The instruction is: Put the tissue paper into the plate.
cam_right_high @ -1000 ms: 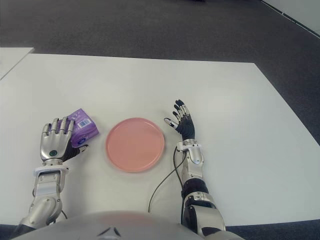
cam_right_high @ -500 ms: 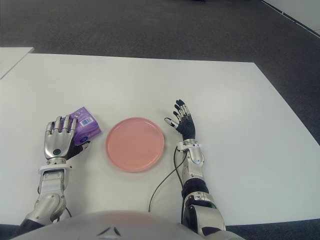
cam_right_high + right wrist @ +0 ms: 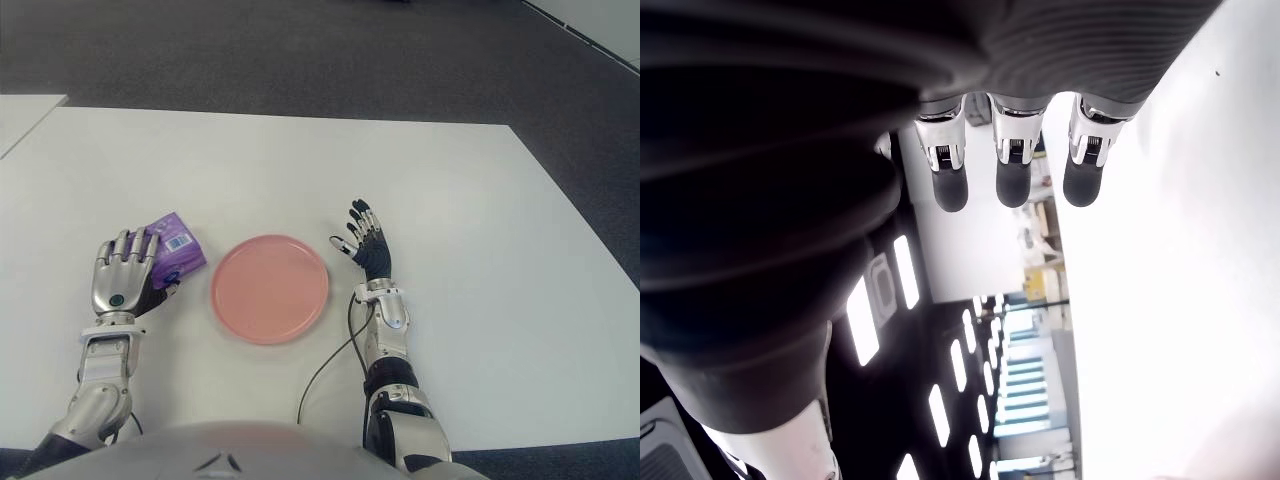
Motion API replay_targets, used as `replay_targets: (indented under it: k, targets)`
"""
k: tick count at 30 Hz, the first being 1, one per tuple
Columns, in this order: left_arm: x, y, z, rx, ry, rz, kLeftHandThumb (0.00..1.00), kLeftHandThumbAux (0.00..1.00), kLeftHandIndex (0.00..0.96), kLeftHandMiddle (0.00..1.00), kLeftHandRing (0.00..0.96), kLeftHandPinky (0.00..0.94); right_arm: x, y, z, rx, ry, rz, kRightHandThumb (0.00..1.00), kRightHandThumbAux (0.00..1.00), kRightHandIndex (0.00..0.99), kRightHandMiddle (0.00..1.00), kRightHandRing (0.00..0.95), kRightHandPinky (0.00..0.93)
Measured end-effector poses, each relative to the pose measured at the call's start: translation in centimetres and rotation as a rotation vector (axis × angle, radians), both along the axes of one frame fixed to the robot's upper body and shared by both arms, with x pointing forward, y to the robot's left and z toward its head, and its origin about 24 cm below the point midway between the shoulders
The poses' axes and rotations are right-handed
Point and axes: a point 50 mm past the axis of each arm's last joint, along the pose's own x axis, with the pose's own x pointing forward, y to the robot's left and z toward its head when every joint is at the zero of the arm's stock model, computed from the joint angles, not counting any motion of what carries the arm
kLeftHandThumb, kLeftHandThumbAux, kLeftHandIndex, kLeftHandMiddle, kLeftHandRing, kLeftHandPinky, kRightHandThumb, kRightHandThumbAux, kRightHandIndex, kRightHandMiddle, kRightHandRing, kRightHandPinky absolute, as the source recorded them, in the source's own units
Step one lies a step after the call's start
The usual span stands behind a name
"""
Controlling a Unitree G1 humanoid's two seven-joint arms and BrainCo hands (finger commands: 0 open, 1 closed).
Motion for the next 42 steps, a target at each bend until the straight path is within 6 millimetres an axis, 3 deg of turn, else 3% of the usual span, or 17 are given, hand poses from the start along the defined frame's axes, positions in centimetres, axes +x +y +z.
replay_targets:
  k: [4, 10, 19, 42]
  targets:
    - [0.2, 0.2, -0.1, -0.012, -0.073, -0.073, 0.819, 0.662, 0.394, 0.497, 0.730, 0.801, 0.0, 0.0, 0.0, 0.001, 0.000, 0.001, 0.033, 0.833, 0.046, 0.019, 0.013, 0.071]
    - [0.4, 0.9, -0.7, -0.101, -0.192, -0.213, 0.850, 0.667, 0.397, 0.537, 0.804, 0.814, 0.0, -0.1, 0.0, 0.002, 0.003, 0.000, 0.033, 0.833, 0.046, 0.019, 0.013, 0.071]
    - [0.8, 1.3, -1.2, -0.171, -0.269, -0.321, 0.853, 0.668, 0.397, 0.542, 0.830, 0.809, -0.1, -0.3, -0.1, 0.000, 0.009, -0.002, 0.033, 0.833, 0.046, 0.019, 0.013, 0.071]
    - [1.6, 0.9, -1.3, -0.179, -0.342, -0.361, 0.855, 0.666, 0.401, 0.544, 0.839, 0.815, -0.1, -0.4, -0.1, -0.002, 0.013, -0.003, 0.033, 0.833, 0.046, 0.019, 0.013, 0.071]
